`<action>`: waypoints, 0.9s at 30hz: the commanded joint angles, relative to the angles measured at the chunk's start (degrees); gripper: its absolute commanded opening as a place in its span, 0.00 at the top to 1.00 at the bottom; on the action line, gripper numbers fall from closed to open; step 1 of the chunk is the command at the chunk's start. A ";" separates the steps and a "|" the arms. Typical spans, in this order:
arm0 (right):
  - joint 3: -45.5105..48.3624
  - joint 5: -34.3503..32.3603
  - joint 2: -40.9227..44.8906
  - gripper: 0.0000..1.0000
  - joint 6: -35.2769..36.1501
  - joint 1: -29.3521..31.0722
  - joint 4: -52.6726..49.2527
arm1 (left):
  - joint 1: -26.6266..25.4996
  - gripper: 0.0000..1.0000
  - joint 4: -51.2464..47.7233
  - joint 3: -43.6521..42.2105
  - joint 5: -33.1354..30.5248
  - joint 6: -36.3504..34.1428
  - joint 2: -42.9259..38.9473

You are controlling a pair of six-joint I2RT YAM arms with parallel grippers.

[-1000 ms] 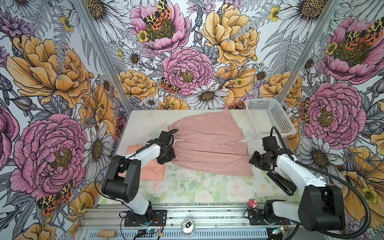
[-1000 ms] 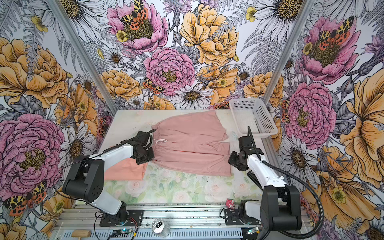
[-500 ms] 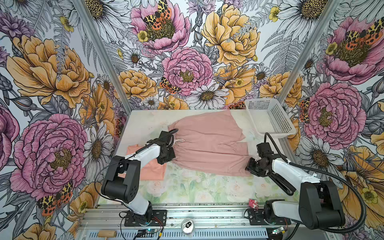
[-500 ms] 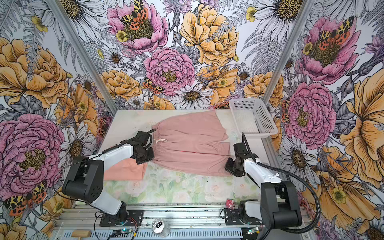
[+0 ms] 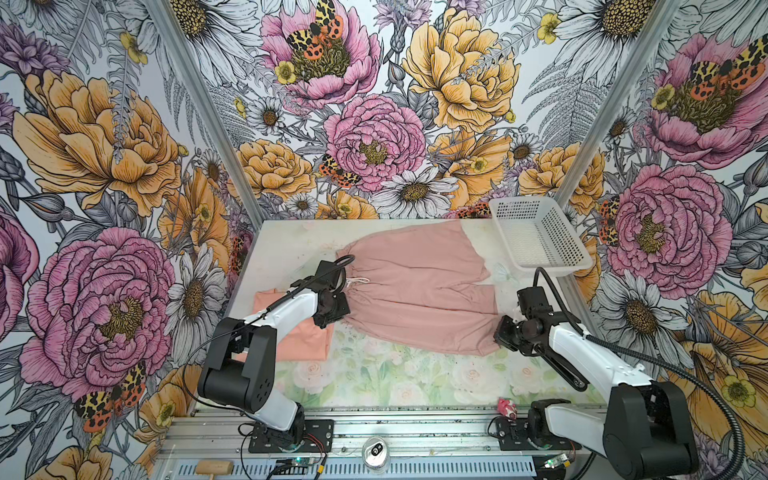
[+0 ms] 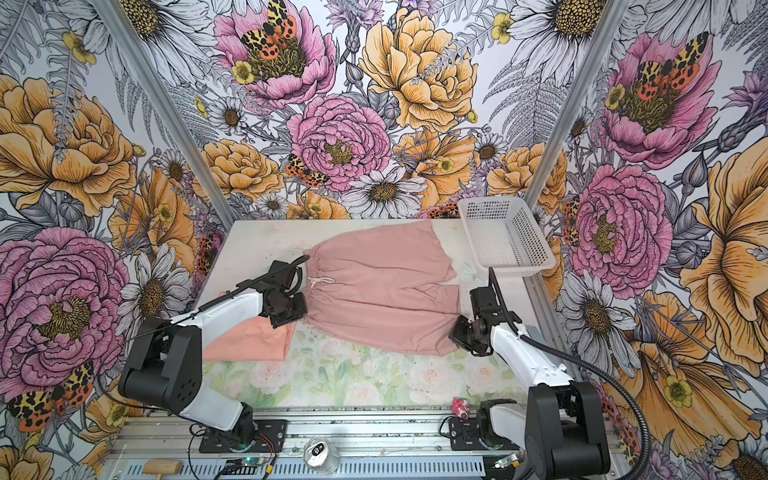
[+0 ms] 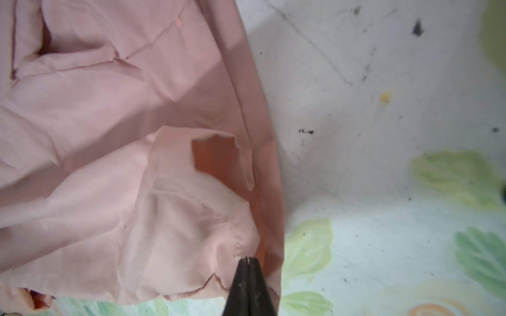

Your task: Fold and stack the mixed laundry pile

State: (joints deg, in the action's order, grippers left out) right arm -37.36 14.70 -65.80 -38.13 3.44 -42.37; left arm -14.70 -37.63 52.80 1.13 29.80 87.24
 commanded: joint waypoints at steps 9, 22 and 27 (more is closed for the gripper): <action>-4.43 -0.80 3.61 1.00 0.23 -0.67 -6.33 | 1.07 1.00 -1.05 -0.67 0.93 0.19 -5.97; 5.19 4.28 -0.75 0.67 0.55 0.50 6.07 | 2.00 1.00 -0.91 -0.59 0.55 -0.97 -3.00; 5.28 3.84 -3.12 0.67 1.78 0.53 7.70 | 1.99 1.00 -0.96 -0.83 0.52 -0.89 -3.23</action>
State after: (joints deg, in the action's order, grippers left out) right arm -32.18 18.15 -68.12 -37.65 3.49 -38.02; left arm -13.32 -38.74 52.12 1.56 29.78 84.14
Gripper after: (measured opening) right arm 0.330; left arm 0.062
